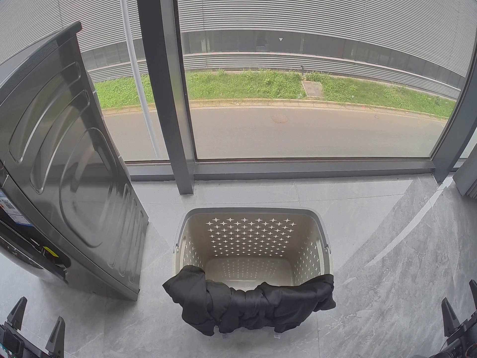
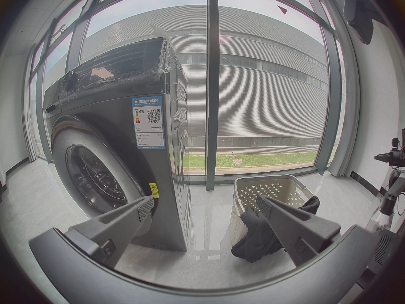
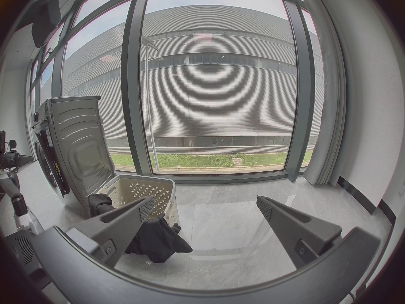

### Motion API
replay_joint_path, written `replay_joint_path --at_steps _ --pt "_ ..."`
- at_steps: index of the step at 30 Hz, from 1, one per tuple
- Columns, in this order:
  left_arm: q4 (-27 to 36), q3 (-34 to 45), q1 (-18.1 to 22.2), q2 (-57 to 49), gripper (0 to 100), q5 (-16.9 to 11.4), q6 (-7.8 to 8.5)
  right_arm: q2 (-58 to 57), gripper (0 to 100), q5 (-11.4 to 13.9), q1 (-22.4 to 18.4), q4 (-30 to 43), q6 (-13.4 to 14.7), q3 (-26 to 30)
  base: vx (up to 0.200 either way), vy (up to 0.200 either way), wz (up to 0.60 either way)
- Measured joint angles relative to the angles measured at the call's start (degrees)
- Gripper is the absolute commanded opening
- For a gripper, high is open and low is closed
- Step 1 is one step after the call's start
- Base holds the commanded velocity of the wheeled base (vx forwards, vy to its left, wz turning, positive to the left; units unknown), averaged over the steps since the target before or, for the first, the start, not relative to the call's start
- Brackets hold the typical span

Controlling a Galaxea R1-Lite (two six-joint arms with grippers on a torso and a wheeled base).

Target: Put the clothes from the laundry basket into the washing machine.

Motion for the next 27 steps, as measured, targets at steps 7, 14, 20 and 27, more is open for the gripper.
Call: replay_joint_path --at_steps 7,14,20,27 --pt "0.00 0.00 0.00 0.00 100 -0.22 -0.11 0.00 100 0.00 0.00 0.02 0.00 0.00 0.000 0.200 0.00" --pt "0.00 0.00 0.00 0.00 100 -0.24 -0.13 0.00 100 0.00 0.00 0.02 0.00 0.00 0.000 0.200 0.00" --pt "0.00 0.00 0.00 0.00 100 -0.22 -0.13 0.00 100 0.02 0.00 0.02 0.00 0.00 0.000 0.200 0.00" --pt "0.02 0.00 0.00 0.00 100 -0.11 -0.06 0.00 100 0.02 0.00 0.02 0.00 0.00 0.000 0.086 0.00"
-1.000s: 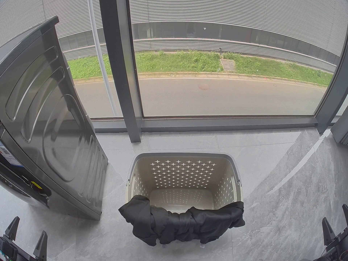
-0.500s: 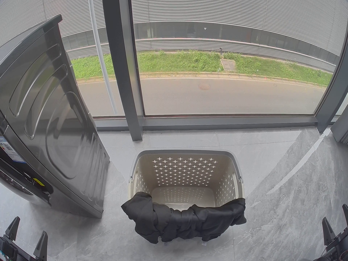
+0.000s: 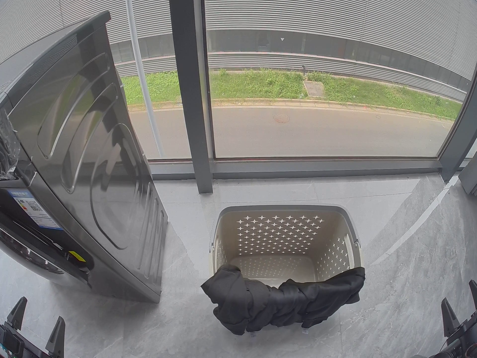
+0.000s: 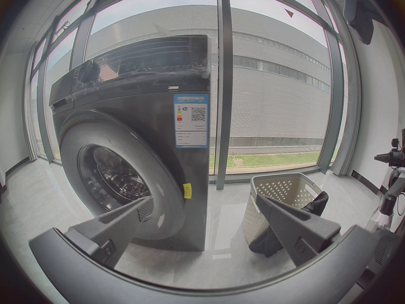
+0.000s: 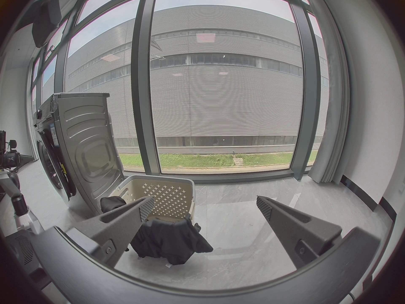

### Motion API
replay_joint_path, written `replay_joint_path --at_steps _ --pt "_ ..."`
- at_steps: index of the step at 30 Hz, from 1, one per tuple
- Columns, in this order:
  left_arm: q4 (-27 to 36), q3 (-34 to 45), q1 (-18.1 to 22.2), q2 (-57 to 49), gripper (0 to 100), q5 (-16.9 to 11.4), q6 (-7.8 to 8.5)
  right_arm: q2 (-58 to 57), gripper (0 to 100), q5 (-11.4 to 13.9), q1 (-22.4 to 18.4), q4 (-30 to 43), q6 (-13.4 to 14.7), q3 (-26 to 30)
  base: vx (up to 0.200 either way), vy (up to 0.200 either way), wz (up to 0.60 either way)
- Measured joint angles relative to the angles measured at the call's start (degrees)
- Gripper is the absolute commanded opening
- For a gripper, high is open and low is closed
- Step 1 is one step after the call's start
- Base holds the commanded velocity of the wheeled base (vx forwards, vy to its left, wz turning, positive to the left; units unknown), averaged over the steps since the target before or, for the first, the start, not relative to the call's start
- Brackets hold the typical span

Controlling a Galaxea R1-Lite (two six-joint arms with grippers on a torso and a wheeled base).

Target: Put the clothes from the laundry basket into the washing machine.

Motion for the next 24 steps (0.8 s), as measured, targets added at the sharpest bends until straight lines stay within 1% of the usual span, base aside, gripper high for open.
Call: replay_joint_path --at_steps 2,17,24 --pt "-0.02 0.00 0.00 0.00 100 -0.05 -0.02 0.00 100 -0.02 0.00 0.00 0.00 0.00 0.000 0.000 0.00" --pt "-0.05 0.00 0.00 0.00 100 -0.11 -0.07 0.00 100 -0.05 0.02 0.02 0.00 0.00 -0.200 0.000 0.00" --pt "-0.05 0.00 -0.01 0.00 100 -0.06 -0.07 0.00 100 -0.02 -0.02 0.00 0.00 0.00 0.000 0.000 0.00"
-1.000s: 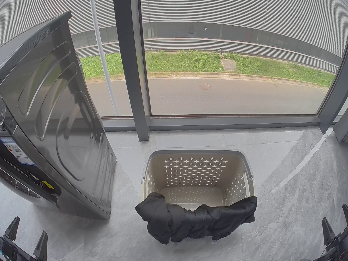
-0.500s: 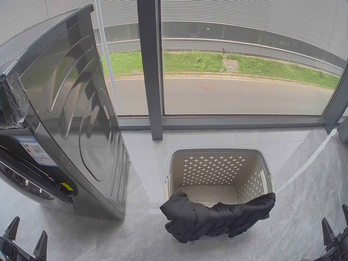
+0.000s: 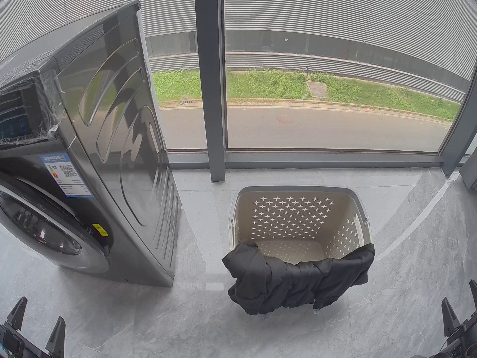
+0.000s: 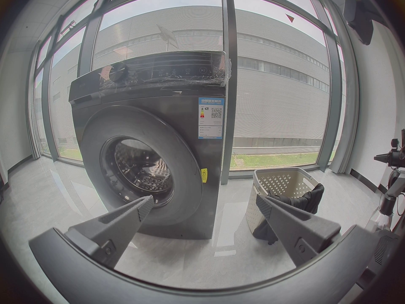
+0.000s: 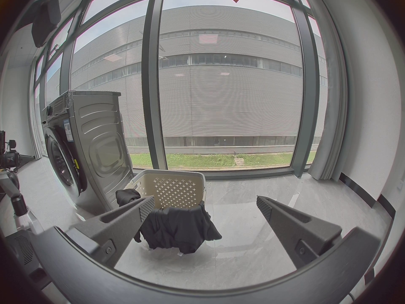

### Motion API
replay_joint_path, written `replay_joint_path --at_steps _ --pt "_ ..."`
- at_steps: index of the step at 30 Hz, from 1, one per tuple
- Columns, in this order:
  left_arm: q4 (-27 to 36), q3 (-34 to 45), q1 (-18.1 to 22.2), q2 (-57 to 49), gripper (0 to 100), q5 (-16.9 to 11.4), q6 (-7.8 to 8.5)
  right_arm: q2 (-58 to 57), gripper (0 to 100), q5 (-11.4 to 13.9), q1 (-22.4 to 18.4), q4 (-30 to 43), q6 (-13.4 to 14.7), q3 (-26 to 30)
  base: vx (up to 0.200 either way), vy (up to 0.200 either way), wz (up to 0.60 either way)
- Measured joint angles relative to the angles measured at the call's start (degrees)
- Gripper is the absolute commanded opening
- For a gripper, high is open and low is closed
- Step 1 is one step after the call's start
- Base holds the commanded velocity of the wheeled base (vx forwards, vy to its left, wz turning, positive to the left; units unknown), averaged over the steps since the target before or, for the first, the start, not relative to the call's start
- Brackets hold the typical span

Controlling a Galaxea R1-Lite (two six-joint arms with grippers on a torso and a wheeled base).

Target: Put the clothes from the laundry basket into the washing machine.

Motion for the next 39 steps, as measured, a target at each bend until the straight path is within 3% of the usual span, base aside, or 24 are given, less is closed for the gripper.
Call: replay_joint_path --at_steps 39 --pt "0.02 0.00 0.01 0.00 100 -0.12 0.10 0.00 100 0.00 0.02 0.00 0.00 0.00 0.000 0.190 0.00"
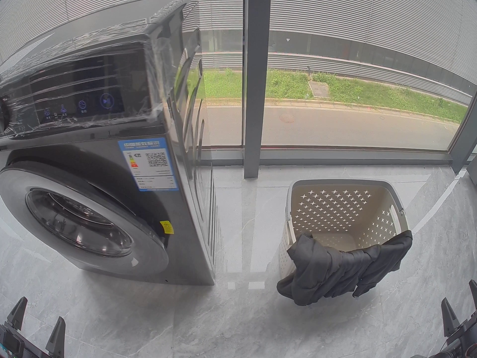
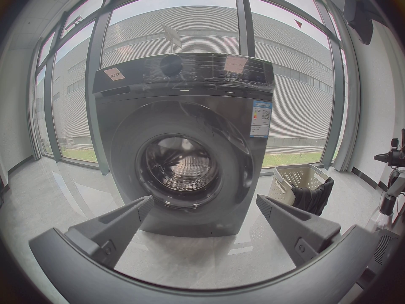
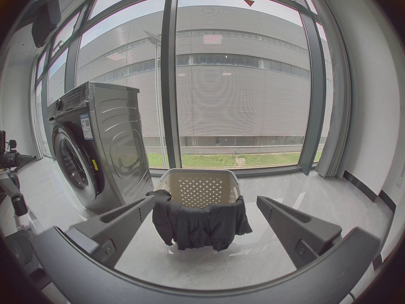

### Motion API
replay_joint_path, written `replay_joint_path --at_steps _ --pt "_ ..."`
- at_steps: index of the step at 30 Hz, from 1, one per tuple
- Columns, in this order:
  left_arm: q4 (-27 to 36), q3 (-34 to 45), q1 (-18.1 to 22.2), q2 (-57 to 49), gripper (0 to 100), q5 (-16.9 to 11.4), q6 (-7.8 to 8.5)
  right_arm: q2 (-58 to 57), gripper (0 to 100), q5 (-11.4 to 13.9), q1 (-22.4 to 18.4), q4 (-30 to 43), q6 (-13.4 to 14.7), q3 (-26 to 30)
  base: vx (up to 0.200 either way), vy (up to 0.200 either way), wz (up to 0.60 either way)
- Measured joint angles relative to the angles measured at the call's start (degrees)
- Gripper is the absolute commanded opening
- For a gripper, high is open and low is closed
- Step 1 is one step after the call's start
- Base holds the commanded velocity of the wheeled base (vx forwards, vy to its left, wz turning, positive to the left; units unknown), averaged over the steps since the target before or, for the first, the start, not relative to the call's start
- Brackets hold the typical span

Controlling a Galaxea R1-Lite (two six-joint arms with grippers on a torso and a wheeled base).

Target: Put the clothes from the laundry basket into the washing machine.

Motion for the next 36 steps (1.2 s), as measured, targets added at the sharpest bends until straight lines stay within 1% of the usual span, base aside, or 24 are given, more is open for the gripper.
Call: replay_joint_path --at_steps 36 --pt "0.00 0.00 0.00 0.00 100 -0.01 -0.05 0.00 100 -0.09 0.00 0.02 0.00 0.00 0.000 0.200 0.00"
